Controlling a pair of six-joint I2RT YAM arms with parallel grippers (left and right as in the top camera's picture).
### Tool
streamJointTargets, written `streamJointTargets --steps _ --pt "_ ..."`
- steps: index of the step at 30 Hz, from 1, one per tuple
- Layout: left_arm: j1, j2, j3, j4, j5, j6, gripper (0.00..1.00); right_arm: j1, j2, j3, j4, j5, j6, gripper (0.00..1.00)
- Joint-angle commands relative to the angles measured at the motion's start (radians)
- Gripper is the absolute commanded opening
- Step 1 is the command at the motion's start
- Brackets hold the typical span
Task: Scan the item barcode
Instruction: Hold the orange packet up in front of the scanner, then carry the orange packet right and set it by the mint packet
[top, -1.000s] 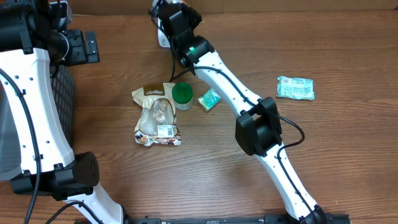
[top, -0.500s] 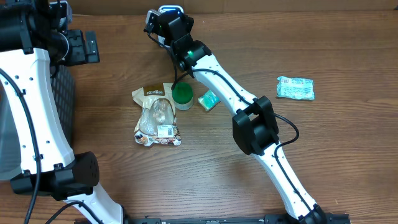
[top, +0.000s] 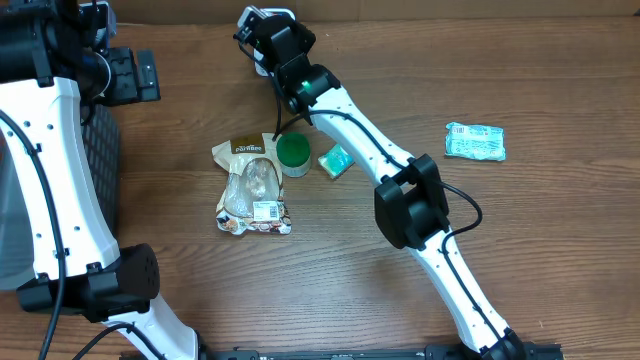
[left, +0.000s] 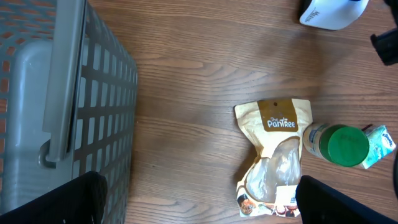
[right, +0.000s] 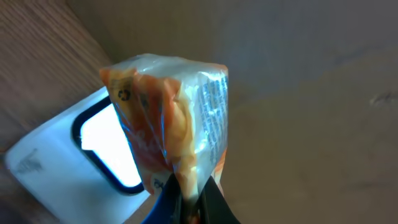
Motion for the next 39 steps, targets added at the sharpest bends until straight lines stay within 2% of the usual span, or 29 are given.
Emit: streamJointTargets --steps 1,6,10,15,21,28,39 --pt "0.002 0.001 -0.001 0.001 -0.006 0.018 1.00 -0.009 -0.169 0.004 -0.052 -0.023 0.238 0.04" --pt "0.002 0.001 -0.001 0.001 -0.006 0.018 1.00 -0.032 -0.349 0.004 -0.320 -0.145 0.559 0.04" --pt "0.002 0.001 -0.001 0.001 -0.006 0.018 1.00 -0.093 -0.489 0.004 -0.581 -0.327 0.784 0.04" --pt "0.002 0.001 -0.001 0.001 -0.006 0.018 0.99 -0.213 -0.592 0.004 -0.862 -0.581 0.882 0.04" --pt "0.002 0.001 -0.001 0.001 -0.006 0.018 1.00 -0.362 -0.594 -0.019 -1.137 -0.682 0.886 0.04" --pt "0.002 0.001 -0.001 0.001 -0.006 0.018 1.00 -0.479 -0.592 -0.209 -1.168 -0.690 0.887 0.04" --pt "0.002 0.001 -0.001 0.001 -0.006 0.018 0.99 -0.642 -0.592 -0.621 -0.934 -0.787 0.917 0.04"
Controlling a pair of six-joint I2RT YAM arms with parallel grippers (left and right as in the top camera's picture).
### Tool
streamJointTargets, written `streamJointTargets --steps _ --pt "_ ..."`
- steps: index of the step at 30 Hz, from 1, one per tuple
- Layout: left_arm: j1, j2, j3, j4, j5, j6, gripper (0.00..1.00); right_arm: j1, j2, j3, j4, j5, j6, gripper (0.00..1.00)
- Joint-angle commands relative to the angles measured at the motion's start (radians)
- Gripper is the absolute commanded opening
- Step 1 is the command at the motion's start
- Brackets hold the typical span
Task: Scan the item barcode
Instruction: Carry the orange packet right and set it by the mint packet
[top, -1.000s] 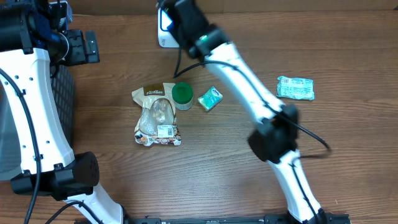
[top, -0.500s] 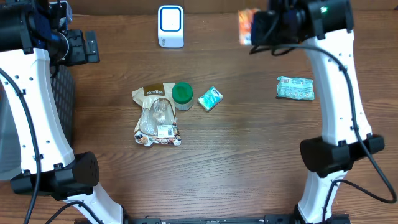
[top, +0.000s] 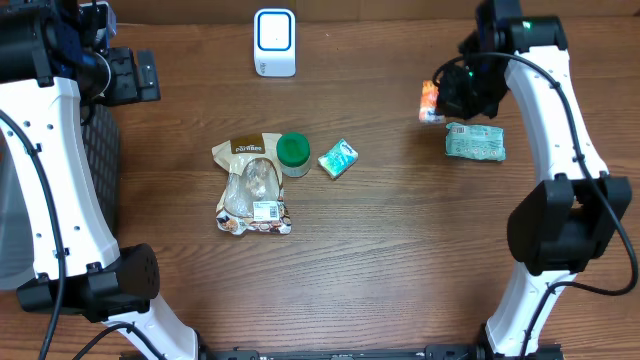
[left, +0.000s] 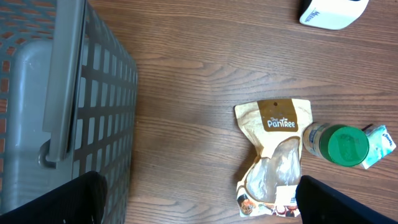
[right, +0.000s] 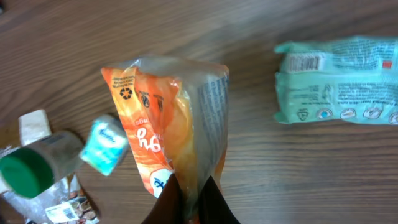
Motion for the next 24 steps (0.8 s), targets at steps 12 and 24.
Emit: streamJointTargets --steps 12,24 --pt "0.002 0.001 -0.001 0.001 -0.006 0.018 1.00 -0.227 0.003 -0.335 0.252 -0.063 0.057 0.04" --pt "0.002 0.001 -0.001 0.001 -0.006 0.018 0.99 -0.221 -0.014 -0.253 0.191 -0.219 -0.007 0.40"
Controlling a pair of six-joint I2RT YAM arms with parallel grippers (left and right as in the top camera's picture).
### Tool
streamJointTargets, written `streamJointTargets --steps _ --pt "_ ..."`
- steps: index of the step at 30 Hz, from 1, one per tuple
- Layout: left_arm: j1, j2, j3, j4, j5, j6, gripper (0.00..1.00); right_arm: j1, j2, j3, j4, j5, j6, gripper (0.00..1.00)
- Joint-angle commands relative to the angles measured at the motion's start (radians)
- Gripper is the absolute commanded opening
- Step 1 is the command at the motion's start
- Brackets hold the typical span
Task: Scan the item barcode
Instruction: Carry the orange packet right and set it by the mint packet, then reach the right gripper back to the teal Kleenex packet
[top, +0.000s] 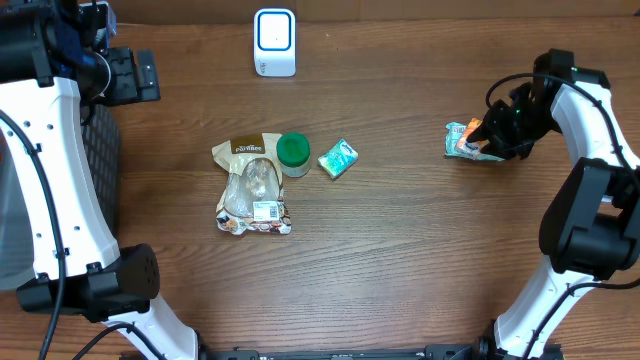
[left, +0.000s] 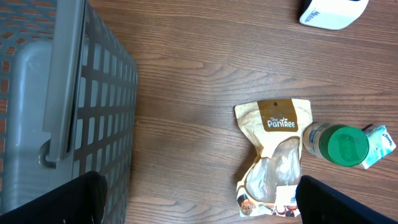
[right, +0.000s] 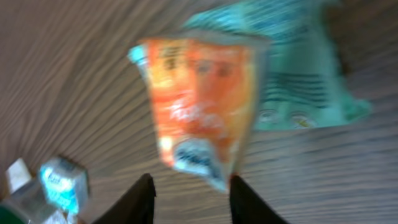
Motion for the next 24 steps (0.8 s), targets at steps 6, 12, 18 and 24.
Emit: streamJointTargets --steps 6,12,18,24 --pt "0.002 0.001 -0.001 0.001 -0.007 0.018 1.00 0.101 -0.051 0.087 -0.036 -0.096 -0.042 0.51" --pt "0.002 0.001 -0.001 0.001 -0.007 0.018 0.99 0.214 -0.053 0.084 -0.024 -0.099 -0.013 0.58" --pt "0.002 0.001 -0.001 0.001 -0.007 0.018 1.00 0.379 -0.051 0.082 0.044 -0.095 0.078 0.53" --pt "0.002 0.001 -0.001 0.001 -0.007 0.018 0.99 0.515 -0.051 0.030 0.134 -0.072 0.228 0.42"
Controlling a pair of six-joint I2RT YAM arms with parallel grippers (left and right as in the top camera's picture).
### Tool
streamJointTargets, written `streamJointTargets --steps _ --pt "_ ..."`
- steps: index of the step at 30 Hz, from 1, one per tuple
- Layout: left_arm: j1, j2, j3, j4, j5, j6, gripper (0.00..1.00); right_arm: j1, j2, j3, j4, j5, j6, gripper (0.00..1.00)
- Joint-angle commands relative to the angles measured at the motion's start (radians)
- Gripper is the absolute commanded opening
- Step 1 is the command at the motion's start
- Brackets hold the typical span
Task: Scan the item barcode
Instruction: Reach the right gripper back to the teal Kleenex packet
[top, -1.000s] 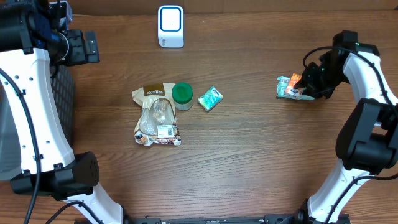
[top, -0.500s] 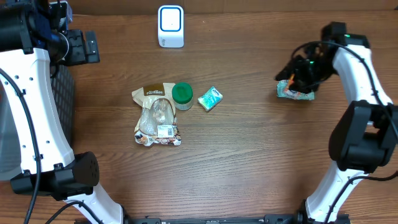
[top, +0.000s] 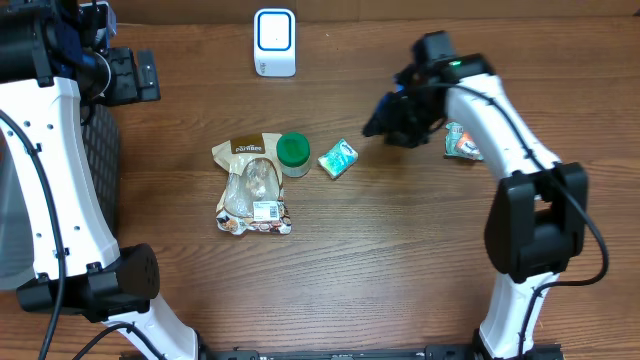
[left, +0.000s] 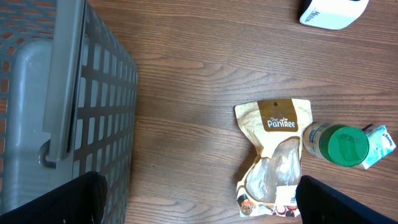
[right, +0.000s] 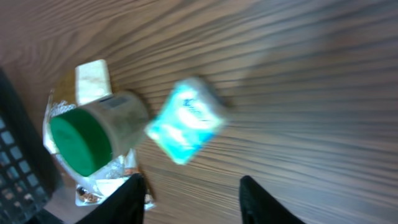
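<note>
The white scanner (top: 274, 42) stands at the table's far edge. A small teal packet (top: 337, 159) lies mid-table next to a green-lidded jar (top: 293, 153) and a tan pouch (top: 252, 185). My right gripper (top: 384, 123) hovers just right of the teal packet, open and empty. In the right wrist view the teal packet (right: 188, 121) and the jar (right: 87, 140) lie ahead of the open gripper (right: 196, 199). An orange snack bag (top: 459, 146) rests on a green pack, partly hidden by the right arm. My left gripper (left: 199, 205) is open, high at the far left.
A grey slatted basket (left: 74, 106) sits at the left edge under the left arm. In the left wrist view the pouch (left: 277, 155), the jar (left: 339, 144) and a corner of the scanner (left: 329, 12) show.
My right gripper was open at the orange snack bag on the green pack at the right. Now it is left of there, beside the teal packet, empty. The left arm has not moved.
My right gripper first held the orange snack bag in front of the scanner. Then it held the bag at the right, near the green pack. Then it was open with the bag against that pack. Now it hovers empty by the teal packet.
</note>
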Motion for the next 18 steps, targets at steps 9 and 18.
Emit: streamJointTargets --steps 9,18 --pt "0.002 0.001 -0.001 0.001 -0.006 0.018 1.00 0.203 -0.035 -0.111 0.131 0.072 0.239 0.28" --pt "0.002 0.001 -0.001 0.001 -0.006 0.018 1.00 0.285 -0.033 -0.183 0.248 0.198 0.374 0.14"
